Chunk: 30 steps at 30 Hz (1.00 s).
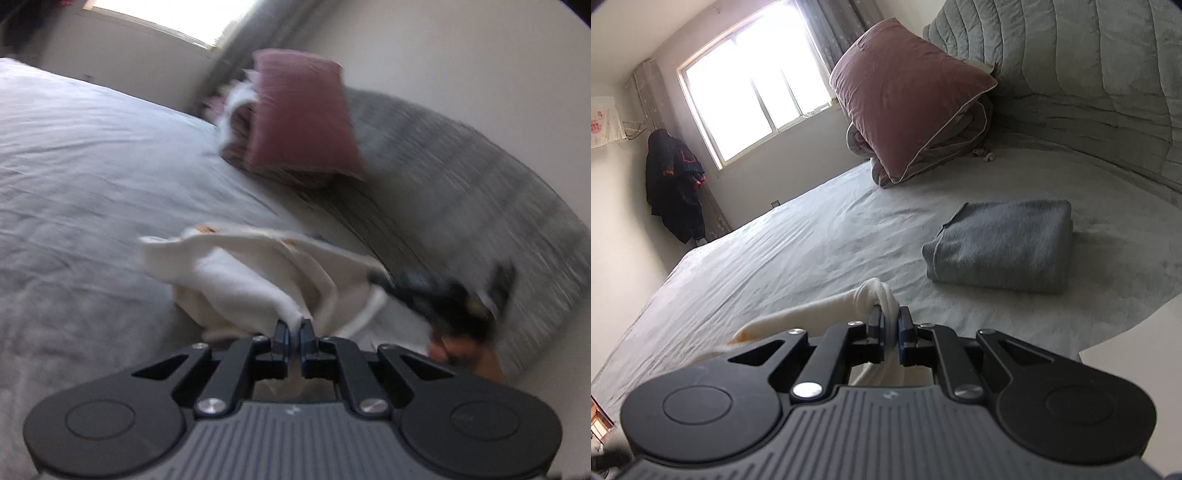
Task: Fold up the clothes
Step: 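Lift the T-shirt with both grippers and shake it open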
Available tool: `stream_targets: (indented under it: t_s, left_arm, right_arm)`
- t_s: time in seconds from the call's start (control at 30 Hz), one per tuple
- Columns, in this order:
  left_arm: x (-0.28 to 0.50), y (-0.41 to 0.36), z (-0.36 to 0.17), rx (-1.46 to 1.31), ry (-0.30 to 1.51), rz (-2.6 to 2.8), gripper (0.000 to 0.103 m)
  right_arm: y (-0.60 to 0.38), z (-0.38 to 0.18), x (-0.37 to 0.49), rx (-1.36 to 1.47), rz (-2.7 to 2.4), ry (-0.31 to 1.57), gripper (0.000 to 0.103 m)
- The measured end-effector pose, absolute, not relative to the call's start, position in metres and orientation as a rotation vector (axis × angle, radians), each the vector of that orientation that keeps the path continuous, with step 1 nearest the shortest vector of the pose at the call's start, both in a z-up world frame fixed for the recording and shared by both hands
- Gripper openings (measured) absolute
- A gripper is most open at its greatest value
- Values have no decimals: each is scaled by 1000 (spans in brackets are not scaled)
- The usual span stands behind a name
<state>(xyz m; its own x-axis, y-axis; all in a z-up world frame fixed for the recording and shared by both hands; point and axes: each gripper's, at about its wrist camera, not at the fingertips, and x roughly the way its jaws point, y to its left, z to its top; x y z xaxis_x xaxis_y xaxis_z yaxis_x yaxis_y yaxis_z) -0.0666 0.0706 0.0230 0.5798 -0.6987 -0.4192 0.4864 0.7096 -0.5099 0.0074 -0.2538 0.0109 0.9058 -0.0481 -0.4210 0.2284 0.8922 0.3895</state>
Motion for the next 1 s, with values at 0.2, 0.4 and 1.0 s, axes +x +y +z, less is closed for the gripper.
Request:
stream_targets:
  t_s: [0.2,0.4,1.0]
  left_arm:
    - [-93,53,8,-288,708,-821,5]
    - [-106,27,-19,-185,835,-890,5]
    - [-70,25,-5,-123,860,-923,58]
  right_arm:
    - [-260,11,10,483,-129,425,10]
    - [-256,9,13,458,-142,462,10]
    - [-257,-16,3,356,-122,585,20]
